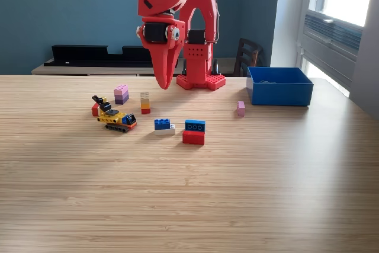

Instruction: Grasp a lego block and put it in the bin.

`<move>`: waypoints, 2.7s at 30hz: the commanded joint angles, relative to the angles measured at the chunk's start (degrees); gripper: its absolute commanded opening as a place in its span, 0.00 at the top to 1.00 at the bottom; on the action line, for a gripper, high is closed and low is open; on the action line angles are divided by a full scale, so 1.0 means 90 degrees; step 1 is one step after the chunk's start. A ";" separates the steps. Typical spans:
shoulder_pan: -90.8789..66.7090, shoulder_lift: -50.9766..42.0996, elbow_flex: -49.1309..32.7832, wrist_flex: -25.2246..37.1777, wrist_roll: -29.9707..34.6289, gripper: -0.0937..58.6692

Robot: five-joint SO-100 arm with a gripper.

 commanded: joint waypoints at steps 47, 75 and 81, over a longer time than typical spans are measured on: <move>-0.1504 -0.1787 -0.1777 0.1816 -0.0127 0.22; -0.1426 -0.3262 -0.1943 0.1357 -0.0381 0.41; -0.1426 -0.3262 -0.1631 0.0967 -0.0439 0.55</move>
